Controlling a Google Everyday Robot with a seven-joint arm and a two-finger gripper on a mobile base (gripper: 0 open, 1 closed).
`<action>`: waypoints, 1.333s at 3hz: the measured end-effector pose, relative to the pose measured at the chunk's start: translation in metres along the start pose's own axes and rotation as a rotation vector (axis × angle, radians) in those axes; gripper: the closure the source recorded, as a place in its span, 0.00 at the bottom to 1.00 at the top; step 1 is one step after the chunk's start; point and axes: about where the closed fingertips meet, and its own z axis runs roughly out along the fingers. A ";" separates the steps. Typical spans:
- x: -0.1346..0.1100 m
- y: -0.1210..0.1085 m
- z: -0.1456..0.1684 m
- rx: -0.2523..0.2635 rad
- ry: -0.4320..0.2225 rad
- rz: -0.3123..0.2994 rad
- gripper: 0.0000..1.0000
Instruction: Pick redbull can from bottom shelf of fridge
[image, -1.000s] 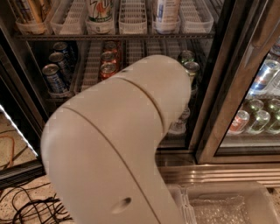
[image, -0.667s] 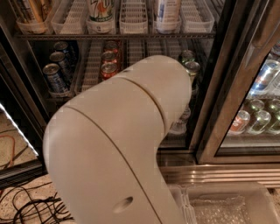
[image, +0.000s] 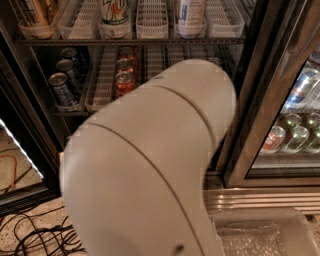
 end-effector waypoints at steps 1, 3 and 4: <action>0.020 0.030 -0.044 0.015 0.050 0.063 1.00; 0.055 0.043 -0.105 0.050 0.130 -0.014 1.00; 0.068 0.019 -0.130 0.097 0.108 0.079 1.00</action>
Offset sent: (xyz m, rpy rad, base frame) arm -0.2489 -0.1588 -0.0124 -0.1837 0.5242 -0.5340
